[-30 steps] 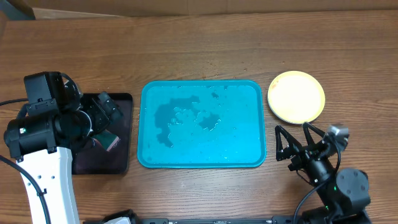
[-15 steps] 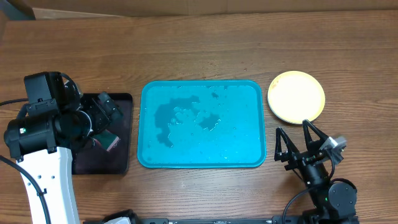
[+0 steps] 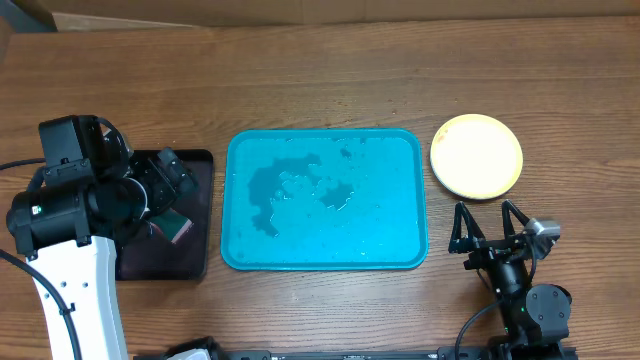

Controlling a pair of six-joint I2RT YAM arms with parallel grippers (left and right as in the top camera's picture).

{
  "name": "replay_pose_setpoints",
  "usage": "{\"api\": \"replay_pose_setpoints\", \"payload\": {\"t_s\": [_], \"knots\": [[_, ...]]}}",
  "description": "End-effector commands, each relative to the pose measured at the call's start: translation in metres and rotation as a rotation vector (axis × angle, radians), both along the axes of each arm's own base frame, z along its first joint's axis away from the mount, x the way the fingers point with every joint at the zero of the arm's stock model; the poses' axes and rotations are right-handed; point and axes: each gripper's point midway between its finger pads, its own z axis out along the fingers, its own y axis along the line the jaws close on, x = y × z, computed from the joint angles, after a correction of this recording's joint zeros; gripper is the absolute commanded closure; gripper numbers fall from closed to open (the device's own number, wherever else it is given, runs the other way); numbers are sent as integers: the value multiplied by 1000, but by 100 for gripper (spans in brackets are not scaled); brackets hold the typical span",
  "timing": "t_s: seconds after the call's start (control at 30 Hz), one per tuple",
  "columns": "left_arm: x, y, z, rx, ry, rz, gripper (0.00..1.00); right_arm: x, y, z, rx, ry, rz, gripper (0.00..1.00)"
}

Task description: Clean dirty plates on tray and stack at the side

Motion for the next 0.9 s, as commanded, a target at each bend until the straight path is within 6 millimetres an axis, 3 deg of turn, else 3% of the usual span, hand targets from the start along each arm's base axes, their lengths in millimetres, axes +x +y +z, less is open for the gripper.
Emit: {"api": "replay_pose_setpoints", "payload": {"t_s": [0.0,0.87], "knots": [[0,-1,-2,5,4,-11,1,1,-5,-1,-154,-31,-25,0],[0,-1,-2,6,4,-11,0,1,-5,-1,-170,-35,-24,0]]}}
